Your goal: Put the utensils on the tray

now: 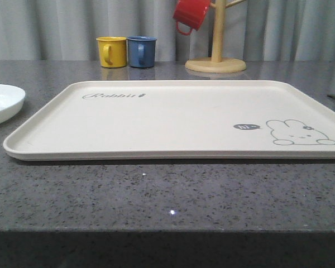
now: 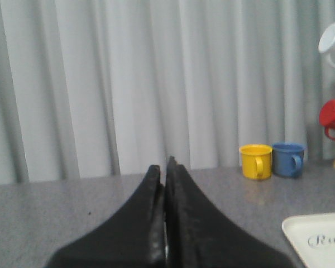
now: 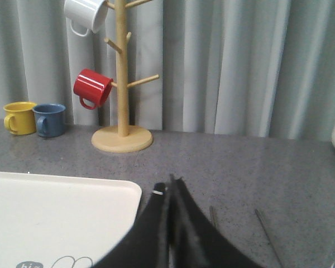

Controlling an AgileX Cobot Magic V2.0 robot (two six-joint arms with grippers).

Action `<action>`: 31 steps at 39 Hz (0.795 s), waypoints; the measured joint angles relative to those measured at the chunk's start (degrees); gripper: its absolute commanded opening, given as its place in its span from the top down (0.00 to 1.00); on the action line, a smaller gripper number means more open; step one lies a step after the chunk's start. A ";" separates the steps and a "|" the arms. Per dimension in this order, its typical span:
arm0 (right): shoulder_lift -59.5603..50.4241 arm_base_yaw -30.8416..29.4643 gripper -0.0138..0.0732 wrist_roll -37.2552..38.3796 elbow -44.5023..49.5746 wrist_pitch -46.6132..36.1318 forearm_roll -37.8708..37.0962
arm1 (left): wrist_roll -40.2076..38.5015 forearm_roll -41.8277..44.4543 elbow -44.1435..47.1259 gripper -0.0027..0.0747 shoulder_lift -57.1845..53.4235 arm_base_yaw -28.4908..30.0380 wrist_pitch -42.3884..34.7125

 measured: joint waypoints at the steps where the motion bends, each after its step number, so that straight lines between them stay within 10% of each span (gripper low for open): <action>1: 1.71 0.00 0.97 0.00 -1.07 0.53 0.00 | 0.00 0.10 -1.69 0.99 1.94 0.00 1.58; 12: 7.82 0.00 0.89 0.00 -3.58 1.95 0.00 | 0.00 0.23 -7.17 0.95 10.39 0.00 10.60; 24: 7.82 0.00 0.25 0.00 -3.58 2.54 0.00 | 0.00 -0.81 -7.17 0.13 10.39 0.00 11.36; 31: 7.82 0.00 0.14 0.00 -3.58 2.54 0.00 | 0.00 -0.85 -7.17 0.10 10.39 0.00 11.45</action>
